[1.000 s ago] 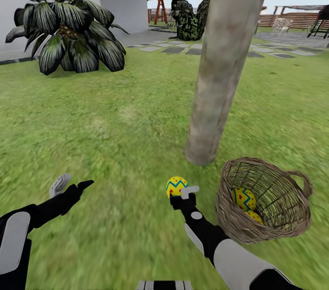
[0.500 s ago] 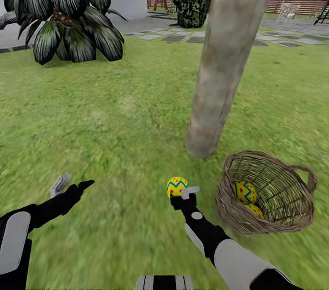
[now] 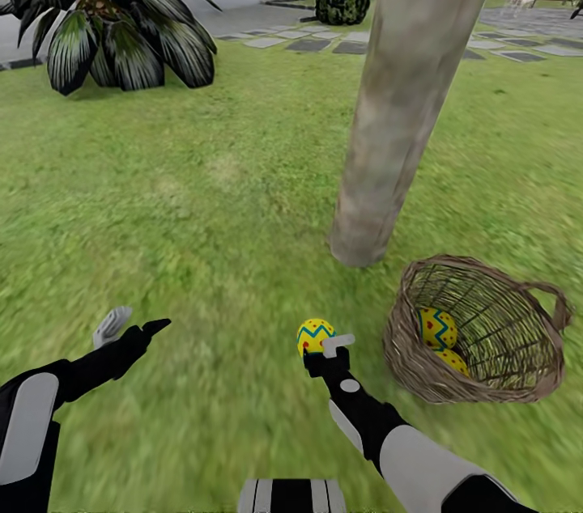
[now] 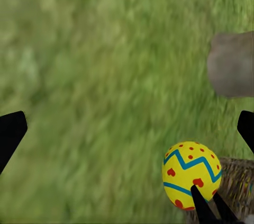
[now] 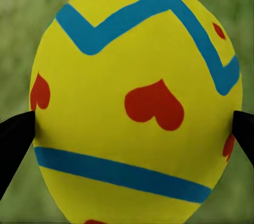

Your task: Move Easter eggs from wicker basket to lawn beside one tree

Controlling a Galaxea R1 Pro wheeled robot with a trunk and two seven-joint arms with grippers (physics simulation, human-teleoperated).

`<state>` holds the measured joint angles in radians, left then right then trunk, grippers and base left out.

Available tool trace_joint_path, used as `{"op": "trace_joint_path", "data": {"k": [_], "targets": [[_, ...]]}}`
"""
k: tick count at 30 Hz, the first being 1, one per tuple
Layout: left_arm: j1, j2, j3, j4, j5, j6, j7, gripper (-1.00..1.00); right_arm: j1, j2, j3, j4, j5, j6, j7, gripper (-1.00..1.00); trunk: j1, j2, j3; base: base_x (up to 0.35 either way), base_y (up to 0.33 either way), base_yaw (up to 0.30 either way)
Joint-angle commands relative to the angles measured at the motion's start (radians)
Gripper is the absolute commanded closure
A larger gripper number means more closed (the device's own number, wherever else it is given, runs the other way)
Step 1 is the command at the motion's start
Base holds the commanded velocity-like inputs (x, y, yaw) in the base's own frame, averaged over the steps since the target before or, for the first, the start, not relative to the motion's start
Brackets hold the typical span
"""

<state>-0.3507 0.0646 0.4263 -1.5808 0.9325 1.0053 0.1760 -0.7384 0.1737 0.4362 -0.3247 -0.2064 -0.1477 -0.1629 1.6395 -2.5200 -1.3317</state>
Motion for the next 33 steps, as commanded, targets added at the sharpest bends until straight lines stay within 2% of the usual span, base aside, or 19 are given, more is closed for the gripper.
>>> {"op": "trace_joint_path", "data": {"k": [1, 8, 18, 25, 26, 28, 33], "targets": [[-0.001, 0.001, 0.001, -0.001, 0.011, 0.004, 0.010, -1.00, -0.001, 0.000, 0.009, 0.001, -0.010, -0.004, -0.006, 1.00, 0.000, -0.001, -0.005, 0.000, 0.000, 0.000], [-0.001, 0.000, 0.002, 0.000, 0.012, 0.003, 0.008, -1.00, -0.001, 0.000, 0.009, 0.001, -0.009, -0.004, -0.006, 1.00, 0.000, -0.001, -0.005, 0.001, 0.000, 0.000], [-0.001, 0.000, 0.002, 0.001, 0.012, 0.003, 0.008, -1.00, -0.001, -0.001, 0.009, 0.001, -0.008, -0.004, -0.006, 1.00, 0.000, -0.001, -0.005, 0.226, 0.000, 0.000], [-0.001, 0.001, 0.002, 0.001, 0.012, 0.005, 0.007, -1.00, -0.001, 0.000, 0.010, 0.002, -0.004, -0.004, -0.006, 1.00, 0.000, -0.001, -0.005, 0.038, 0.000, 0.000], [-0.001, 0.001, 0.002, 0.001, 0.011, 0.005, 0.007, -1.00, -0.001, 0.000, 0.010, 0.003, -0.004, -0.004, -0.006, -1.00, 0.000, -0.001, -0.005, 0.001, 0.000, 0.000], [-0.001, 0.001, 0.002, 0.001, 0.011, 0.006, 0.007, -1.00, -0.001, 0.000, 0.010, 0.002, -0.004, -0.004, -0.006, -1.00, 0.000, -0.001, -0.005, 0.000, 0.000, 0.000], [-0.001, -0.001, 0.002, 0.000, 0.011, 0.003, 0.007, -1.00, -0.001, -0.001, 0.010, -0.001, -0.006, -0.023, -0.007, -1.00, -0.002, 0.001, 0.015, 0.000, 0.000, 0.000]]}}
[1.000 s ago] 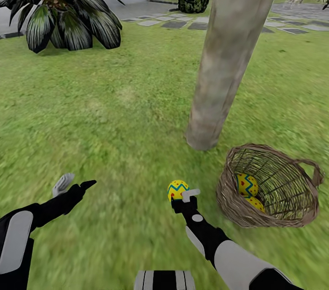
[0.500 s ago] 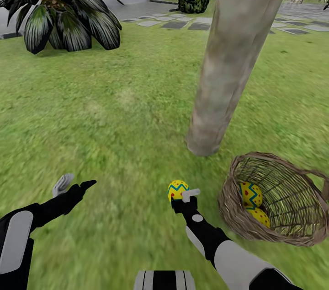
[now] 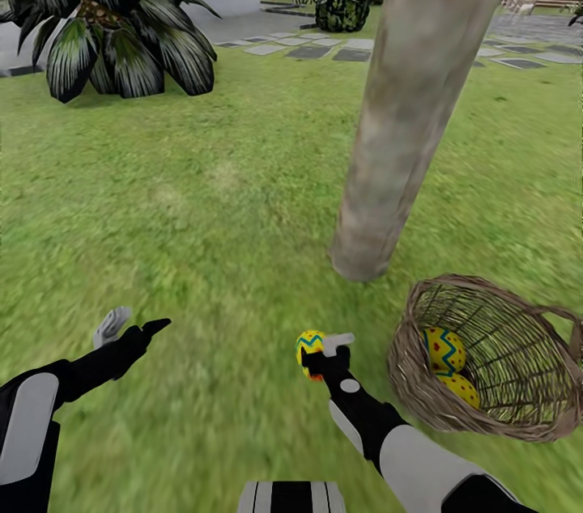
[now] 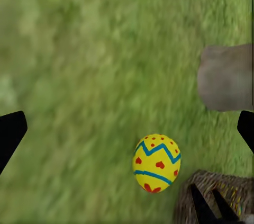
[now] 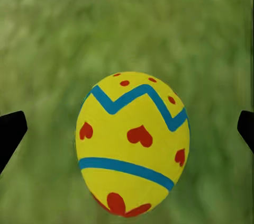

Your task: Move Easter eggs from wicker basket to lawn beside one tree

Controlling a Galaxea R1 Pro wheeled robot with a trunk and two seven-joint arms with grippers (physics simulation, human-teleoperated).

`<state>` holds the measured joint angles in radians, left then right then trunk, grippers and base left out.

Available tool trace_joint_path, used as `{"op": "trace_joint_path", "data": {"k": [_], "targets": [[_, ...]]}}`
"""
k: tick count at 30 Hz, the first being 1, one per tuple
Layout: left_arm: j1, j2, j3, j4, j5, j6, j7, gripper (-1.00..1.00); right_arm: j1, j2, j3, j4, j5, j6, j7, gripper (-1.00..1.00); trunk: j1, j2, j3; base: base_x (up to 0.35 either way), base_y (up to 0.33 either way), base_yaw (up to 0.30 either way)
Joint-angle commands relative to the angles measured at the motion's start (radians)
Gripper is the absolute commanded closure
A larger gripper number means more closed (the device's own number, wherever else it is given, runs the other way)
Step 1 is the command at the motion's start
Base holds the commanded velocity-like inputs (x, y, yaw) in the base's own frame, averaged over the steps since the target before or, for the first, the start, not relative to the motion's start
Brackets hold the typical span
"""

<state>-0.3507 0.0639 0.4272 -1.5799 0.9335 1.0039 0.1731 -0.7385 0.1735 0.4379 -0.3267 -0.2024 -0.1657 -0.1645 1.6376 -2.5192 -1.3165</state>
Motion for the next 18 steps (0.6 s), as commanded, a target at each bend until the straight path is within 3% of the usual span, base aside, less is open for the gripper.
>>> {"op": "trace_joint_path", "data": {"k": [1, 8, 10, 12, 14, 15, 17, 18], "targets": [[-0.001, -0.001, 0.001, -0.001, 0.010, 0.004, 0.010, -1.00, -0.001, 0.000, 0.009, -0.001, -0.011, -0.026, -0.007, -1.00, -0.001, 0.000, 0.003, 0.000, 0.000, 0.000], [-0.001, -0.001, 0.001, 0.000, 0.010, 0.004, 0.011, -1.00, 0.001, 0.001, 0.011, -0.038, -0.016, -0.025, -0.010, -1.00, -0.004, 0.002, 0.030, 0.000, 0.000, 0.000], [-0.001, -0.001, 0.001, 0.000, 0.010, 0.003, 0.011, -1.00, 0.023, 0.001, 0.010, -0.127, -0.026, 0.069, -0.012, -1.00, -0.005, 0.002, 0.038, 0.000, 0.000, 0.000], [-0.001, -0.003, -0.005, 0.001, 0.007, 0.002, 0.012, -1.00, 0.067, -0.002, 0.006, -0.337, -0.076, 0.256, -0.028, -1.00, -0.006, 0.003, 0.046, 0.000, 0.000, 0.000], [-0.001, -0.004, -0.015, 0.003, 0.006, 0.001, 0.012, -1.00, 0.131, -0.010, 0.002, -0.602, -0.116, 0.447, -0.120, -1.00, -0.006, 0.003, 0.054, 0.000, 0.000, 0.000], [-0.001, -0.004, -0.017, 0.003, 0.006, 0.001, 0.012, -1.00, 0.156, -0.021, 0.002, -0.785, -0.126, 0.551, -0.229, -1.00, -0.007, 0.003, 0.057, 0.000, 0.000, 0.000], [-0.001, -0.004, -0.019, 0.003, 0.005, 0.001, 0.012, -1.00, 0.174, -0.026, 0.002, -1.022, -0.145, 0.695, -0.406, -1.00, -0.008, 0.004, 0.065, 0.000, 0.000, 0.000], [-0.001, -0.004, -0.019, 0.003, 0.005, 0.001, 0.012, -1.00, 0.178, -0.025, 0.004, -1.128, -0.176, 0.771, -0.515, -1.00, -0.008, 0.004, 0.069, 0.000, 0.000, 0.000]]}}
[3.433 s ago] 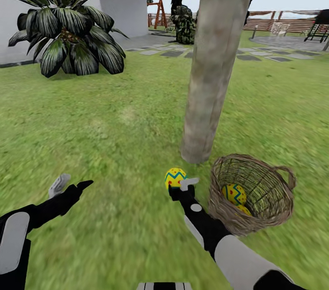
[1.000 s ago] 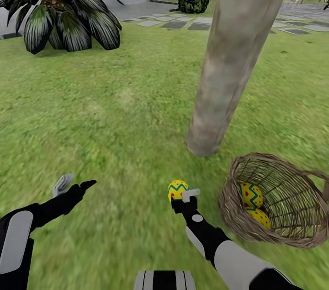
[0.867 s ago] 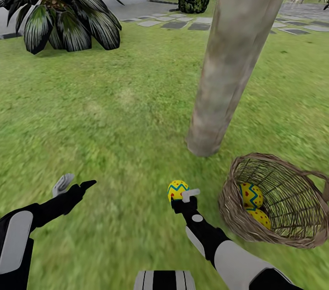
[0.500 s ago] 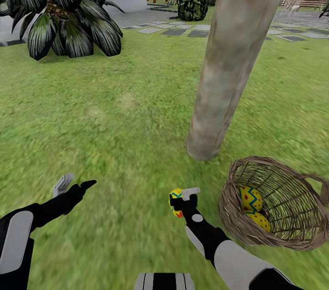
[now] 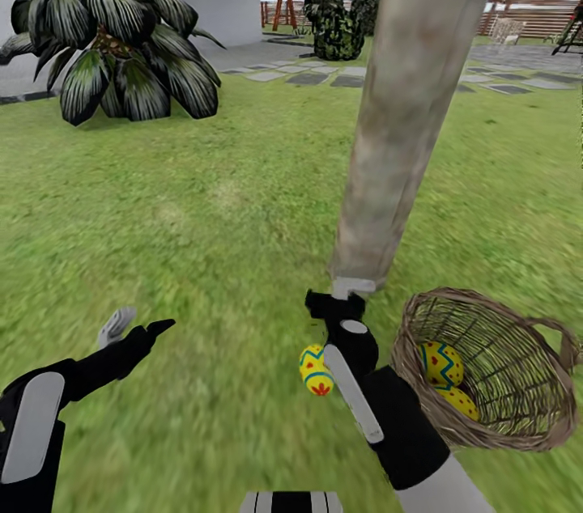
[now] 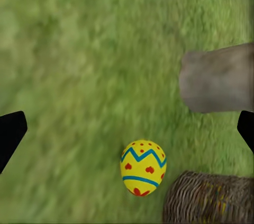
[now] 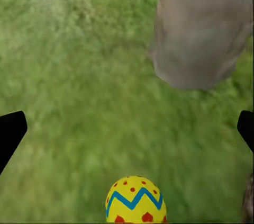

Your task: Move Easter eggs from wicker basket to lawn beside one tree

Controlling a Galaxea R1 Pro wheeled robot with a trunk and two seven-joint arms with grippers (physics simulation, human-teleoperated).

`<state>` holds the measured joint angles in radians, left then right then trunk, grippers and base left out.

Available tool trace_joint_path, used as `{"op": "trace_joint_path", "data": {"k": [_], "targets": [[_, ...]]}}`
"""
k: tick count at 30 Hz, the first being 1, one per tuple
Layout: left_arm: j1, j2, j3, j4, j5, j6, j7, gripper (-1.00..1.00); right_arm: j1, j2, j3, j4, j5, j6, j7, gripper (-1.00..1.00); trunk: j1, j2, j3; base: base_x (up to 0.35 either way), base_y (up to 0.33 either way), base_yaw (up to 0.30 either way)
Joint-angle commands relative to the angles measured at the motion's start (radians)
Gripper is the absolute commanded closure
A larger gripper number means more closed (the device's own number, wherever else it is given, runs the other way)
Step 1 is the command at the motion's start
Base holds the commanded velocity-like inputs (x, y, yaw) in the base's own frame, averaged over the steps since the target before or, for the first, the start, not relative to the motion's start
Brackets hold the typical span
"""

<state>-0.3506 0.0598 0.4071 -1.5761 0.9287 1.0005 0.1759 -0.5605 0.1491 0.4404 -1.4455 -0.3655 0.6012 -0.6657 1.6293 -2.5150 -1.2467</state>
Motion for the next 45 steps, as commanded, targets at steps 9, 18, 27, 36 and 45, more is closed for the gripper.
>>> {"op": "trace_joint_path", "data": {"k": [9, 18, 27, 36, 45], "targets": [[-0.001, -0.001, -0.044, 0.003, 0.010, -0.001, 0.014, -1.00, 0.002, -0.059, -0.169, -0.123, -0.074, 0.229, -0.222, -1.00, -0.004, 0.002, 0.034, 0.000, 0.000, 0.000], [-0.001, -0.001, -0.095, 0.031, -0.006, -0.005, 0.018, -1.00, 0.002, -0.239, -0.355, -0.124, -0.233, 0.247, -0.152, -1.00, -0.008, 0.004, 0.069, 0.000, 0.000, 0.000], [-0.001, -0.003, -0.098, 0.034, -0.040, -0.006, 0.014, -1.00, 0.002, -0.435, -0.373, 0.000, -0.501, 0.242, -0.120, -1.00, -0.011, 0.006, 0.096, 0.000, 0.000, 0.000], [-0.001, -0.002, -0.097, 0.032, -0.041, -0.006, 0.013, -1.00, -0.004, -0.514, -0.375, 0.320, -0.510, 0.247, 0.103, -1.00, -0.011, 0.006, 0.096, 0.000, 0.000, 0.000], [-0.001, 0.000, -0.100, 0.027, -0.041, -0.006, 0.013, -1.00, -0.052, -0.557, -0.374, 0.515, -0.509, 0.313, 0.230, -1.00, -0.008, 0.004, 0.069, 0.000, 0.000, 0.000]]}}
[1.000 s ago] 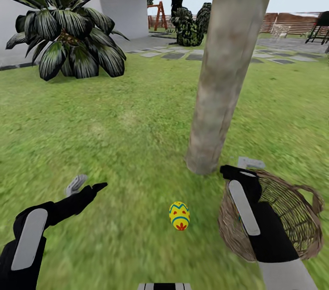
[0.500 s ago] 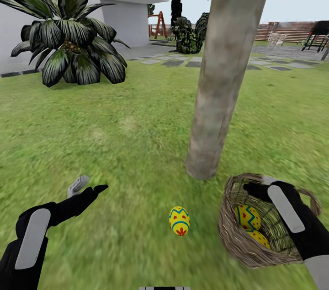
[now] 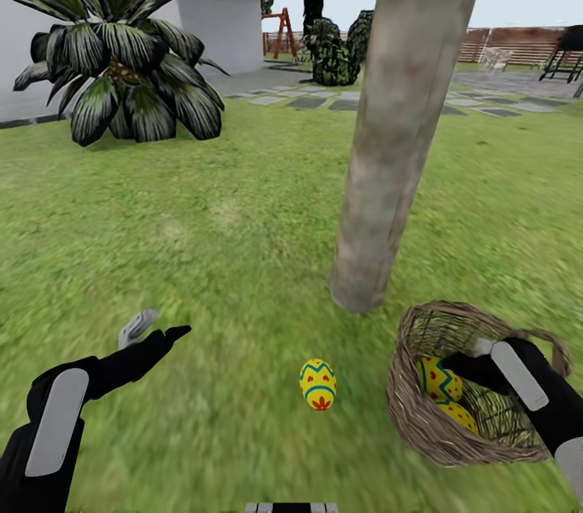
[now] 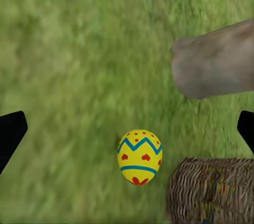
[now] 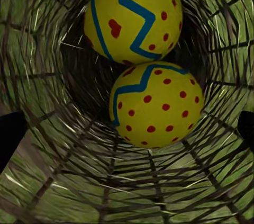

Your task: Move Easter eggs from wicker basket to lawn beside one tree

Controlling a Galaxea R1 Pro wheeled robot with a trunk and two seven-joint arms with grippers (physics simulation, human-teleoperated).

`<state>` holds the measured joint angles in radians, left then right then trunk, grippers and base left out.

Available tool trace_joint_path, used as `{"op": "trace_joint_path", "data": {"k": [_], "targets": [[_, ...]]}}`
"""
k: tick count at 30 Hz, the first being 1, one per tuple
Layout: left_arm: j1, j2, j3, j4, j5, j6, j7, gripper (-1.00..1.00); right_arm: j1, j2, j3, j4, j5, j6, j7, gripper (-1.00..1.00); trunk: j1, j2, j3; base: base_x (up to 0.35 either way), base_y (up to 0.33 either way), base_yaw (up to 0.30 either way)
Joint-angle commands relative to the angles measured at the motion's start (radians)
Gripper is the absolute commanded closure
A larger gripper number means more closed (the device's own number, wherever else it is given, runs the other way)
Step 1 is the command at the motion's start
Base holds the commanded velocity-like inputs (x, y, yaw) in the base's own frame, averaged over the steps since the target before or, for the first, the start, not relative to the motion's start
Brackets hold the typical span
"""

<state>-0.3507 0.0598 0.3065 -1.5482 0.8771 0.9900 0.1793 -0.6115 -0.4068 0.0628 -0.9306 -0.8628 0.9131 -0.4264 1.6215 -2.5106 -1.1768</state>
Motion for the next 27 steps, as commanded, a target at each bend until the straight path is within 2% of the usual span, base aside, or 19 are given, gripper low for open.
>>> {"op": "trace_joint_path", "data": {"k": [1, 2, 3, 5, 6, 8, 10, 14, 19, 25, 27], "targets": [[-0.001, 0.000, 0.000, -0.001, 0.011, 0.004, 0.009, -1.00, -0.043, -0.013, 0.005, 0.072, -0.010, 0.021, 0.020, -1.00, 0.000, -0.001, -0.005, 0.000, 0.000, 0.000], [-0.001, 0.000, 0.000, -0.001, 0.011, 0.004, 0.009, -1.00, -0.068, -0.017, 0.006, 0.107, -0.009, 0.033, 0.028, -1.00, 0.001, -0.001, -0.009, 0.000, 0.000, 0.000], [-0.001, -0.001, 0.000, -0.001, 0.011, 0.004, 0.009, -1.00, -0.126, -0.020, 0.010, 0.175, -0.007, 0.064, 0.040, -1.00, 0.001, -0.001, -0.013, 0.000, 0.000, 0.000], [-0.001, -0.001, 0.000, -0.001, 0.011, 0.004, 0.009, -1.00, -0.171, -0.021, 0.013, 0.231, -0.001, 0.088, 0.051, -1.00, 0.002, -0.002, -0.020, 0.000, 0.000, 0.000], [-0.001, -0.001, 0.000, -0.002, 0.011, 0.004, 0.009, -1.00, -0.215, -0.022, 0.018, 0.293, 0.010, 0.100, 0.069, -1.00, 0.002, -0.002, -0.024, 0.000, 0.000, 0.000], [-0.001, -0.001, 0.000, -0.003, 0.011, 0.004, 0.009, -1.00, -0.253, -0.022, 0.023, 0.354, 0.034, 0.105, 0.089, -1.00, 0.003, -0.002, -0.032, 0.000, 0.000, 0.000], [-0.001, -0.001, 0.000, -0.007, 0.011, 0.004, 0.007, -1.00, -0.298, -0.018, 0.025, 0.429, 0.099, 0.105, 0.118, -1.00, 0.004, -0.003, -0.040, 0.000, 0.000, 0.000], [-0.001, -0.001, 0.002, -0.042, 0.011, 0.009, 0.008, -1.00, -0.313, -0.015, 0.025, 0.453, 0.127, 0.092, 0.129, -1.00, 0.006, -0.004, -0.055, 0.000, 0.000, 0.000], [-0.001, -0.001, 0.002, -0.051, 0.012, 0.013, 0.008, -1.00, -0.315, -0.008, 0.021, 0.455, 0.129, 0.073, 0.131, -1.00, 0.008, -0.005, -0.074, 0.000, 0.000, 0.000], [-0.001, -0.002, 0.002, -0.052, 0.013, 0.014, 0.008, -1.00, -0.314, 0.001, 0.021, 0.459, 0.130, -0.024, 0.131, -1.00, 0.011, -0.006, -0.098, 0.000, 0.000, 0.000], [-0.001, -0.007, -0.001, -0.058, 0.013, 0.018, 0.004, -1.00, -0.308, 0.008, 0.027, 0.454, 0.136, -0.028, 0.125, -1.00, 0.012, -0.007, -0.101, 0.000, 0.000, 0.000]]}}
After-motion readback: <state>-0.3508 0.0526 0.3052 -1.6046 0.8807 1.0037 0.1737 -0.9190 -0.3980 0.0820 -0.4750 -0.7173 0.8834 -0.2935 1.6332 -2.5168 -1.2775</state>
